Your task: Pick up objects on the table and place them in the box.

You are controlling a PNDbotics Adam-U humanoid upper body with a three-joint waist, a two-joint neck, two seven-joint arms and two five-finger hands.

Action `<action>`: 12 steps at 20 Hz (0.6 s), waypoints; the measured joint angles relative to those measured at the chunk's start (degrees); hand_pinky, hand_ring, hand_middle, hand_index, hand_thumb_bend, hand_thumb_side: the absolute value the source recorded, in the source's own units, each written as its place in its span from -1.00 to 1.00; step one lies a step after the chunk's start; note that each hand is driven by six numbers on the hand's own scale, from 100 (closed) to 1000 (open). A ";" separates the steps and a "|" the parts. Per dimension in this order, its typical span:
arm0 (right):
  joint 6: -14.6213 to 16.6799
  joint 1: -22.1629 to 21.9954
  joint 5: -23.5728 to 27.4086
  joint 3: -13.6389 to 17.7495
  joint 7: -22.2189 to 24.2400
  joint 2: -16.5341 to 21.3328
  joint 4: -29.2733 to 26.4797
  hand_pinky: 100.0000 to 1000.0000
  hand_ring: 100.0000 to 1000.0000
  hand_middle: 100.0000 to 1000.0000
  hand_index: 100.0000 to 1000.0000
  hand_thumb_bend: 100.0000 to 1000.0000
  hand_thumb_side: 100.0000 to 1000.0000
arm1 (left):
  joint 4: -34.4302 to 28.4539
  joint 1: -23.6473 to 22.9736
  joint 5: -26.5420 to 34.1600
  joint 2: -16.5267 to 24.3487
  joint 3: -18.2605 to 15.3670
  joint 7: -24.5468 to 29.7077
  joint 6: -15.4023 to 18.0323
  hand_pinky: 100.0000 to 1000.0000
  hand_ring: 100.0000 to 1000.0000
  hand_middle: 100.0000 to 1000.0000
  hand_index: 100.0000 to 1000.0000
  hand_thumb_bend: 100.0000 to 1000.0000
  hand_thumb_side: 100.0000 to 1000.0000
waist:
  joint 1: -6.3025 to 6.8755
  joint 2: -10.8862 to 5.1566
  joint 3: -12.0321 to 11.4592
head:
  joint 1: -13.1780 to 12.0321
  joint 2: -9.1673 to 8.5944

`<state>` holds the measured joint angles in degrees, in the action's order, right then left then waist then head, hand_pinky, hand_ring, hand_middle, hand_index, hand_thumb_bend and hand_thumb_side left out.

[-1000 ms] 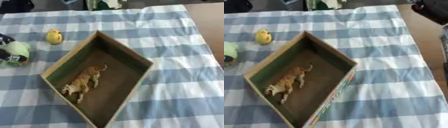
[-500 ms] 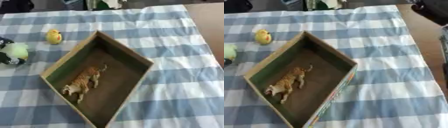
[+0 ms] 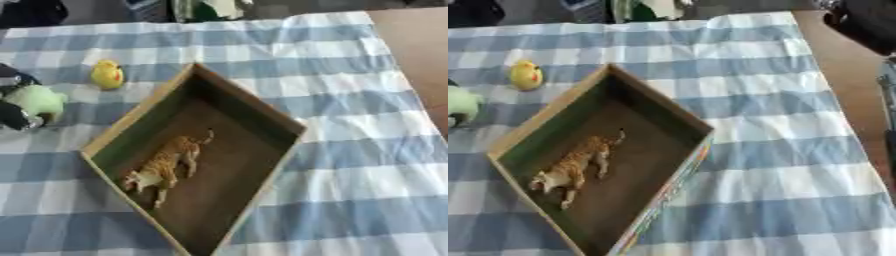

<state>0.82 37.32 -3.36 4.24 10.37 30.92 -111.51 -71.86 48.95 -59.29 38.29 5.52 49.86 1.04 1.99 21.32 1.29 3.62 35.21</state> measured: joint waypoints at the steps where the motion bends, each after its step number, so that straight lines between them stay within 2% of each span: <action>1: 0.00 -0.01 0.01 0.00 0.00 -0.01 0.00 0.59 0.53 0.13 0.58 -1.00 0.08 | -0.25 -0.01 -0.01 0.00 0.04 -0.18 -0.16 -0.08 0.10 -0.11 0.64 -1.00 -0.75 | 0.00 0.02 0.00 | 0.00 0.00; 4: -0.01 -0.02 0.04 0.01 0.01 -0.02 0.00 0.59 0.53 0.12 0.58 -1.00 0.08 | -1.06 -0.02 -0.25 0.00 0.28 -0.73 -0.53 -0.14 0.06 -0.15 0.60 -1.00 -0.70 | 0.00 0.04 0.00 | 0.00 0.00; 9: -0.01 -0.07 0.15 0.07 0.03 -0.09 0.00 0.59 0.53 0.12 0.58 -1.00 0.09 | -2.98 -0.02 -0.54 0.01 0.30 -1.80 -0.71 -0.27 -0.05 -0.24 0.52 -1.00 -0.73 | 0.01 0.04 -0.02 | 0.02 0.00; 12: -0.04 -0.08 0.20 0.17 -0.01 -0.12 0.00 0.59 0.53 0.12 0.58 -1.00 0.09 | -5.04 0.08 -0.75 0.04 0.30 -2.75 -0.42 -0.35 -0.11 -0.30 0.48 -1.00 -0.66 | 0.01 0.03 -0.07 | 0.04 0.00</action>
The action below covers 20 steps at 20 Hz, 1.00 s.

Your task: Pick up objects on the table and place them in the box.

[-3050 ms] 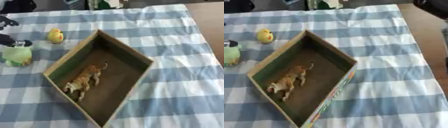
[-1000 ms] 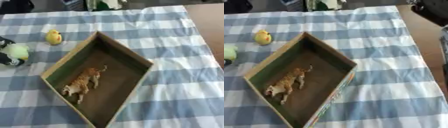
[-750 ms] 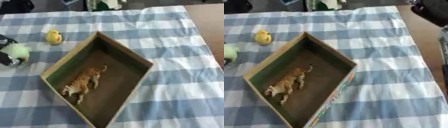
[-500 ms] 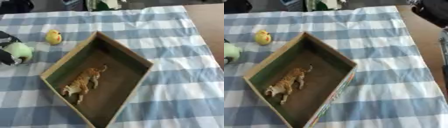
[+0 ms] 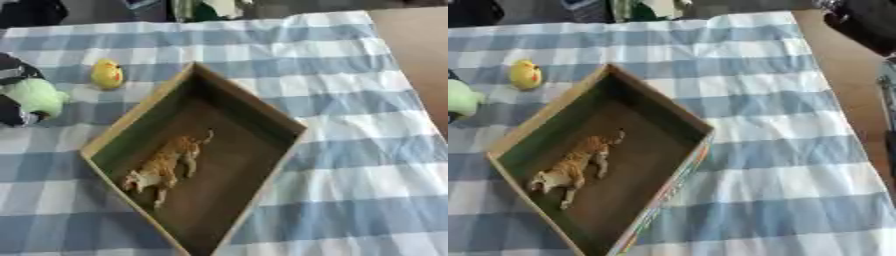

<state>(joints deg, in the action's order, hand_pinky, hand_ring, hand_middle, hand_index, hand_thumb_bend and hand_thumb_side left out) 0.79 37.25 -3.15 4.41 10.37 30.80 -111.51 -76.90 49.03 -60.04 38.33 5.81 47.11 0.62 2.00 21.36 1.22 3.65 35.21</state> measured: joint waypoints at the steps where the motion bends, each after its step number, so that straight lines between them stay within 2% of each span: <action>1: -0.03 0.00 0.00 0.02 -0.05 -0.01 0.00 0.59 0.53 0.12 0.58 -1.00 0.09 | -0.78 0.11 -0.03 0.01 0.00 -0.43 0.04 -0.38 -0.13 -0.32 0.46 -1.00 -0.62 | 0.00 -0.01 -0.02 | 0.01 0.00; 7: -0.12 -0.10 0.01 0.14 -0.22 -0.32 0.00 0.59 0.54 0.12 0.58 -1.00 0.09 | -6.93 1.36 0.10 0.04 -0.03 -3.28 -0.83 -0.48 -0.21 -0.39 0.39 -1.00 -0.56 | -0.09 -0.28 -0.15 | 0.05 0.03; 12: -0.15 -0.41 0.01 0.15 -0.60 -0.36 -0.02 0.59 0.54 0.12 0.58 -1.00 0.08 | -14.80 2.74 0.53 -0.08 0.13 -5.50 -1.99 -0.52 -0.24 -0.42 0.36 -1.00 -0.51 | -0.30 -0.98 -0.22 | 0.47 0.52; 20: -0.48 -0.39 0.07 0.15 -1.15 -0.98 -0.17 0.58 0.53 0.12 0.57 -1.00 0.07 | -28.06 4.10 2.88 -3.49 4.07 -7.79 -2.76 -0.58 -0.28 -0.44 0.33 -1.00 -0.48 | -0.40 -1.35 -0.19 | 2.85 1.07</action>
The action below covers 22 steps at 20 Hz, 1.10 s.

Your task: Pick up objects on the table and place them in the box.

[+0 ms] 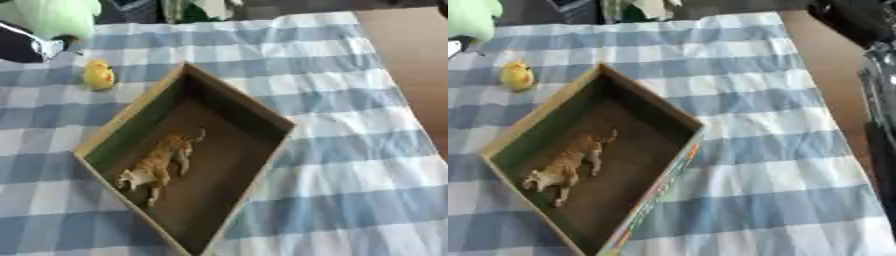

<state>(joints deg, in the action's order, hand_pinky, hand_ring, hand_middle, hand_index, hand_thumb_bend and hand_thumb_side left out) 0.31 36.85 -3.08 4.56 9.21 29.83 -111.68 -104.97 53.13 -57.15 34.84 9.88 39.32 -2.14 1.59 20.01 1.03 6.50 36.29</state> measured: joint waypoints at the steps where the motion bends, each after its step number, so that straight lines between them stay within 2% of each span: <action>1: -0.03 0.00 0.01 0.00 -0.08 -0.09 -0.01 0.58 0.53 0.12 0.57 -1.00 0.07 | -1.28 0.10 0.58 -0.74 0.57 -0.21 0.02 -0.59 -0.29 -0.45 0.33 -1.00 -0.47 | 0.01 -0.09 0.01 | 0.17 0.01; 11: -0.58 0.00 0.16 0.00 -0.54 -0.43 -0.38 0.59 0.53 0.11 0.57 -1.00 0.05 | -7.67 0.42 4.26 -7.27 7.95 -0.55 2.14 -0.57 -0.26 -0.44 0.32 -1.00 -0.53 | 0.73 -0.27 0.09 | 0.14 0.45; 22: -1.22 -0.02 0.19 -0.01 -0.36 -0.86 -0.90 0.59 0.54 0.10 0.57 -1.00 0.04 | -4.97 -2.89 4.35 -8.18 15.21 2.06 4.68 -0.51 -0.20 -0.41 0.29 -1.00 -0.61 | 1.46 -0.14 0.41 | -0.50 0.18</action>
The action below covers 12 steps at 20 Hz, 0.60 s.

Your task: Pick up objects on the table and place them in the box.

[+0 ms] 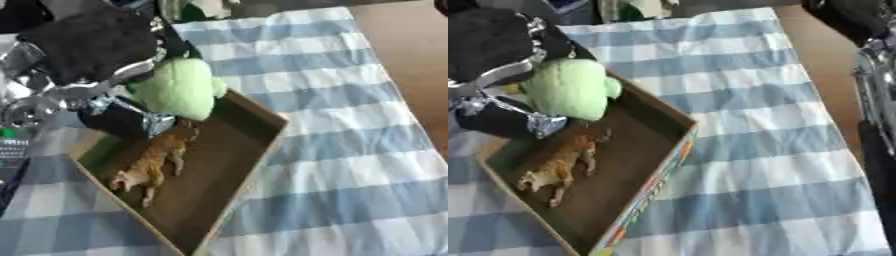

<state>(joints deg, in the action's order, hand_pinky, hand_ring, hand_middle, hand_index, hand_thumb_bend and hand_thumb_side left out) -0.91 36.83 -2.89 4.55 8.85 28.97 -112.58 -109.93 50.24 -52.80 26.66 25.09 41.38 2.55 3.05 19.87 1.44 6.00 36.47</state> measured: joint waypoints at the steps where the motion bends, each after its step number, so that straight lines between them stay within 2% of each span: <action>1: -0.03 0.00 0.01 0.00 0.03 0.00 -0.05 0.59 0.54 0.10 0.57 -1.00 0.03 | 0.51 -0.21 -0.09 -0.01 0.50 0.18 0.18 -0.50 -0.19 -0.40 0.30 -1.00 -0.62 | 0.00 0.05 0.02 | -0.07 -0.04; 6: -0.12 0.00 0.01 0.01 0.12 -0.01 -0.16 0.59 0.54 0.10 0.57 -1.00 0.03 | 2.81 -0.79 -0.21 -0.08 2.48 0.82 0.80 -0.31 -0.01 -0.20 0.46 -1.00 -0.67 | 0.00 0.31 0.21 | -0.34 -0.24; 10: -0.14 0.00 0.02 0.02 0.14 -0.01 -0.16 0.59 0.54 0.10 0.57 -1.00 0.03 | 3.40 -0.82 -1.08 -0.47 2.97 1.13 0.84 -0.04 0.35 0.14 0.64 -1.00 -0.67 | 0.00 0.35 0.21 | -0.37 -0.24; 11: -0.14 -0.01 0.03 0.02 0.14 -0.01 -0.16 0.59 0.53 0.10 0.57 -1.00 0.03 | 3.40 -0.82 -1.49 -0.47 2.97 1.34 0.84 0.07 0.46 0.25 0.69 -1.00 -0.31 | 0.00 0.35 0.20 | -0.38 -0.24; 12: -0.14 -0.01 0.03 0.02 0.15 -0.01 -0.16 0.59 0.53 0.10 0.57 -1.00 0.03 | 3.40 -0.82 -1.93 -0.48 2.97 1.60 0.90 0.14 0.50 0.30 0.71 -1.00 -0.14 | 0.00 0.36 0.20 | -0.38 -0.25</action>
<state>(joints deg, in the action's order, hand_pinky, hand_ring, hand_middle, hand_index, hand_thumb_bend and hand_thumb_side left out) -1.06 36.82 -2.86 4.57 9.00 28.96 -112.74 -106.53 49.42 -54.73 26.19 28.06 42.98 3.45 3.05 20.23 1.64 5.62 36.22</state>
